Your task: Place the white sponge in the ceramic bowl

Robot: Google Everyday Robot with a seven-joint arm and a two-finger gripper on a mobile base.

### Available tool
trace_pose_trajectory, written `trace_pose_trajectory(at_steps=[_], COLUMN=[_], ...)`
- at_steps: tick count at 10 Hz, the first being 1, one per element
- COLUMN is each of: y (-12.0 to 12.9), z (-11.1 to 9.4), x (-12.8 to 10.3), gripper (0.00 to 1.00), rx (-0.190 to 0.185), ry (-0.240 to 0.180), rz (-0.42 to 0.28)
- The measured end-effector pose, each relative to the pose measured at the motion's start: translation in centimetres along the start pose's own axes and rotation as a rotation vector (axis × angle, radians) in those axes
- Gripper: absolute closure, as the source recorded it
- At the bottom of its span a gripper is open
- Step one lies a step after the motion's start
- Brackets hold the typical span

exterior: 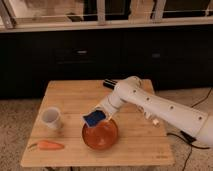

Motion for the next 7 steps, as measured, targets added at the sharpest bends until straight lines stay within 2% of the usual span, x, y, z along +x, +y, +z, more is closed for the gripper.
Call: trace_pose_trajectory(at_steps=[7], y=[-0.03], z=[-0.20], x=[-0.47], gripper=[0.20], rx=[0.015], ry=[-0.005], rz=[-0.019])
